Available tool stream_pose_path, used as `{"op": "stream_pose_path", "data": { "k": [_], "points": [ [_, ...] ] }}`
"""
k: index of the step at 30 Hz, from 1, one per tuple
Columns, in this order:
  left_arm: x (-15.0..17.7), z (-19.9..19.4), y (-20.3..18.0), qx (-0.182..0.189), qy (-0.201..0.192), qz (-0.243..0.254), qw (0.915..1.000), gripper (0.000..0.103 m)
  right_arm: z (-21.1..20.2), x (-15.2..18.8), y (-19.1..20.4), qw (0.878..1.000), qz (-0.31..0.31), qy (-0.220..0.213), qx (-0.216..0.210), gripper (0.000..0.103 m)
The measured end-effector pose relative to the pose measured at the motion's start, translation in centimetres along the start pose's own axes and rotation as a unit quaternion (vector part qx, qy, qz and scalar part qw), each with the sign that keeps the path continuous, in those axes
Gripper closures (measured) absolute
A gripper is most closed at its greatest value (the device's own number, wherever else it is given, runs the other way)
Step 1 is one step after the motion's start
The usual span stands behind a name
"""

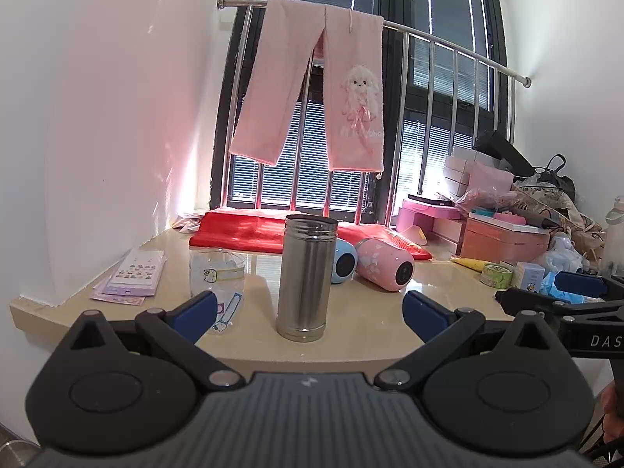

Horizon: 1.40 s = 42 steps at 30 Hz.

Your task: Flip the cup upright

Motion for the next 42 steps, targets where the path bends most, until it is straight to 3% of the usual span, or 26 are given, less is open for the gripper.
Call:
{"op": "stream_pose_path", "data": {
  "k": [42],
  "points": [
    [0.13, -0.05, 0.25, 0.005, -0.002, 0.002, 1.0000, 0.000, 0.04, 0.37, 0.38, 1.000, 0.004, 0.000, 0.001, 0.000]
  ]
}}
Point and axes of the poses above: each gripper's, at about its wrist camera, not at the fingertips, and z roughly the way its jaws point, y to its left, x to its underside, the point moved 1 cm from there along z, roughly the way its jaws point, and after that the axes turned 11 degrees about z, right-handed, at the moved point
